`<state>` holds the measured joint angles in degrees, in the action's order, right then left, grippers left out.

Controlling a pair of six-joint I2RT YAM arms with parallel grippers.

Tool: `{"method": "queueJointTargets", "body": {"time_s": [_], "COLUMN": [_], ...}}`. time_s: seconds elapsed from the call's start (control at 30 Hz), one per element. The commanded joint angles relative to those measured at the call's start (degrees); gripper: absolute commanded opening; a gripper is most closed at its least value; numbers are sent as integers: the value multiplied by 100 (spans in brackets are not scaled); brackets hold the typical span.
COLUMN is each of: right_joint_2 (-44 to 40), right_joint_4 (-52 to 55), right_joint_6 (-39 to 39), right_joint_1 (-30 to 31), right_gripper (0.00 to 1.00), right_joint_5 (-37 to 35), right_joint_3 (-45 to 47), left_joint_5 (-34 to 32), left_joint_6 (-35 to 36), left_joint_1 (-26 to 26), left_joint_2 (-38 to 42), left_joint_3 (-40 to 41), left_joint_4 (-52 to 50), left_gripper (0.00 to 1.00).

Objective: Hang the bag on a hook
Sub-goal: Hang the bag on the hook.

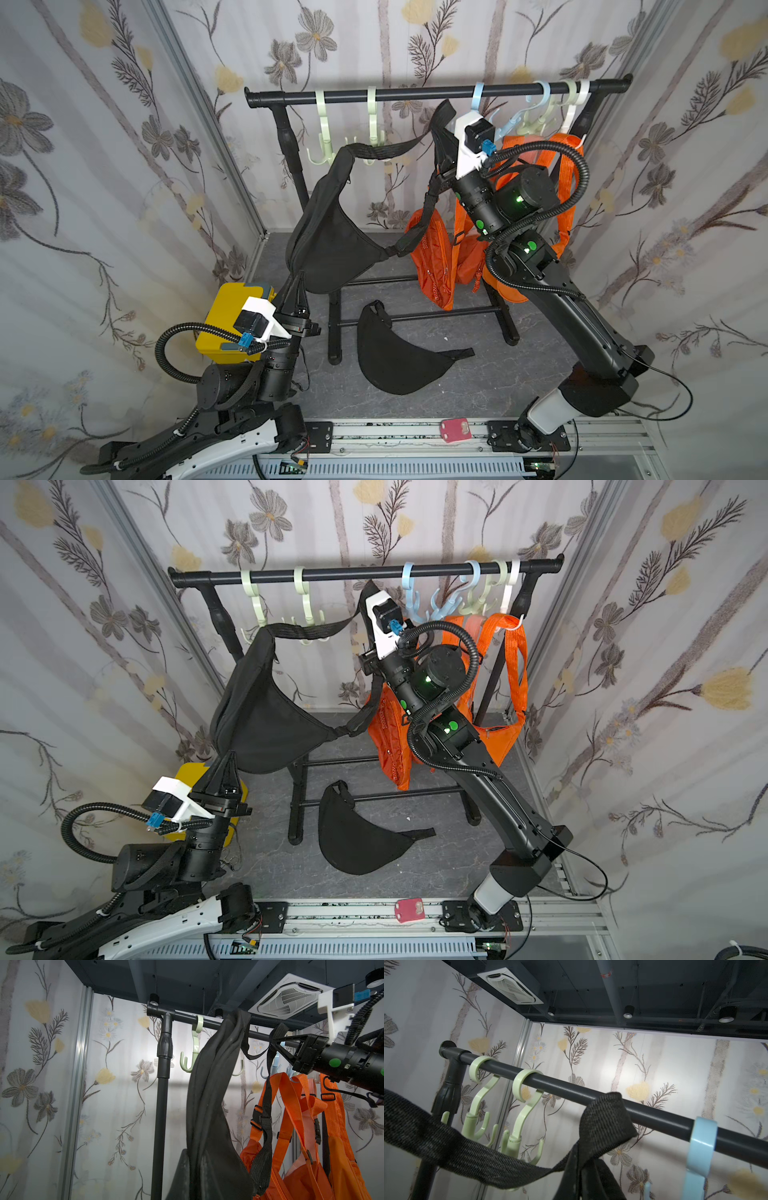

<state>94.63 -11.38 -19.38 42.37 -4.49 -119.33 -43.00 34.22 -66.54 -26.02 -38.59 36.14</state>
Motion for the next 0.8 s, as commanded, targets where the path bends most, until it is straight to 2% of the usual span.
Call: {"method": "queueJointTargets", "body": {"time_s": [0.0, 0.17, 0.43, 0.53, 0.67, 0.77], "right_joint_2": [455, 1159, 1436, 1050, 264, -117], "right_joint_4": [169, 504, 1288, 963, 4, -180], "right_joint_6": [126, 255, 751, 857, 960, 1021], "right_joint_1": [-14, -90, -313, -314, -343, -393], "right_gripper": [0, 0, 0, 0, 0, 0], "right_joint_5": [288, 334, 714, 757, 560, 315], "right_joint_3": [-681, -1468, -1296, -383, 1171, 1796], "left_joint_5": [10, 11, -140, -264, -419, -506], "left_joint_6": [443, 411, 10, -231, -518, -996], "left_joint_1": [-6, -6, -60, -134, -290, -422], "left_joint_2": [3, -125, -266, -242, -321, -554], "left_joint_3": [-75, -184, -44, 168, 361, 603], "left_joint_4": [658, 614, 462, 438, 409, 408], "left_gripper": [0, 0, 0, 0, 0, 0]}}
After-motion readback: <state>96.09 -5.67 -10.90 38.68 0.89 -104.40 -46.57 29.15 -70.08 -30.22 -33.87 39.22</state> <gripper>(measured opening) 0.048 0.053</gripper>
